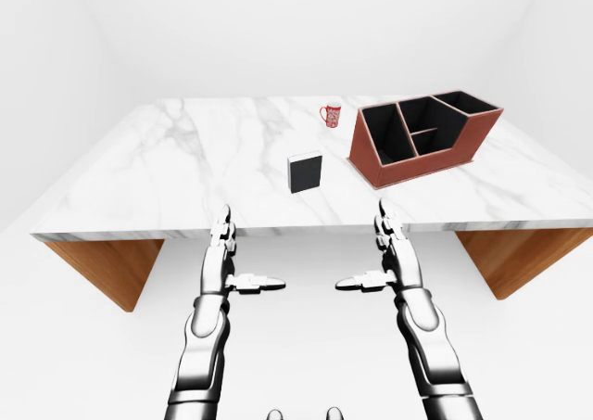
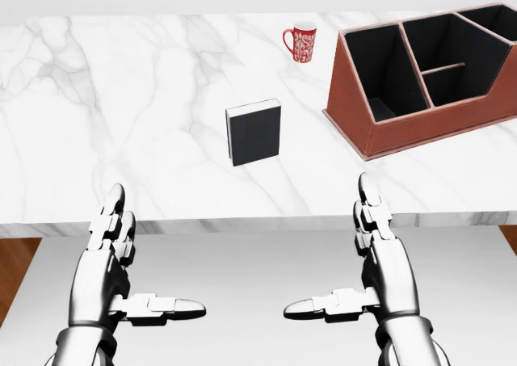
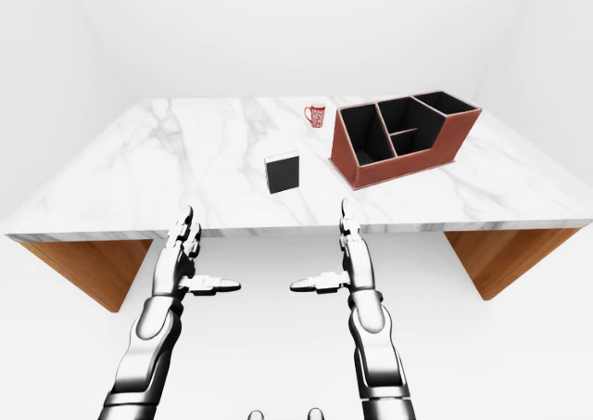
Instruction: Pick up the book and place it in the left compartment of the caddy.
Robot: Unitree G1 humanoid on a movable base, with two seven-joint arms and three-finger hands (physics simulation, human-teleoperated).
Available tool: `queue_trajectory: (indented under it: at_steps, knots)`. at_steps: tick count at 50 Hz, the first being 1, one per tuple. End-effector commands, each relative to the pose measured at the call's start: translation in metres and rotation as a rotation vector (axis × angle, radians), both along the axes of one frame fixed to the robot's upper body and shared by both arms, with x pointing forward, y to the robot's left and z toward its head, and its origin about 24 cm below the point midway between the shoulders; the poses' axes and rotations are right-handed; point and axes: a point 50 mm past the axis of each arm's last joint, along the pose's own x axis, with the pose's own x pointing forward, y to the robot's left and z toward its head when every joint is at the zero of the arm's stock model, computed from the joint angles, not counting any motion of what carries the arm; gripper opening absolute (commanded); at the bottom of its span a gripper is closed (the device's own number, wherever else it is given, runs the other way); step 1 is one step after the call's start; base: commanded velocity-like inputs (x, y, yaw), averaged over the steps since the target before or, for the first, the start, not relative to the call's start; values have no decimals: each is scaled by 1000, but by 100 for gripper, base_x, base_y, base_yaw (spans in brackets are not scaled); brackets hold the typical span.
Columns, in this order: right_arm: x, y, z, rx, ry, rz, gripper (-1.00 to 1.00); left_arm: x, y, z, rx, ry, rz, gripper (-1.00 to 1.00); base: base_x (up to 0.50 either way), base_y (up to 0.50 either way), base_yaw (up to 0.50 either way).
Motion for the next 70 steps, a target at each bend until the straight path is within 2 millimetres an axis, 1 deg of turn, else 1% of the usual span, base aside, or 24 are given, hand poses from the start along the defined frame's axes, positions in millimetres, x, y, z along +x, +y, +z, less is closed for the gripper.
queue_trajectory:
  at_steps: [1,8,16,22,33,40,51,63,70]
  knots:
    - [2,-1,-3,-5,4,0,100,-2,0,1,2,-1,0,100,0,0,0]
    - [1,-1,-2,-4,5,-3,100,-3,0,1,1,-1,-1,100,0,0,0]
    - [-1,0,-1,-2,0,2,100,-2,0,0,2,-1,-2,100,0,0,25]
    - [-1,1,-1,-3,0,5,100,-4,-1,3,2,-2,-2,100,0,0,26]
    - [0,0,-3,-3,2,5,100,-2,0,0,2,-4,-2,100,0,0,26]
    - [2,-1,-4,5,0,6,100,-5,-2,6,2,-4,-3,100,0,0,25]
    - [2,-1,-6,3,3,2,100,-6,-2,9,3,-4,-3,100,0,0,19]
    - [2,-1,-8,-2,12,-4,100,-5,-1,6,0,-3,-2,100,0,0,11]
    - [1,-1,-6,4,14,-6,100,-3,-1,3,0,-2,-3,100,0,0,0]
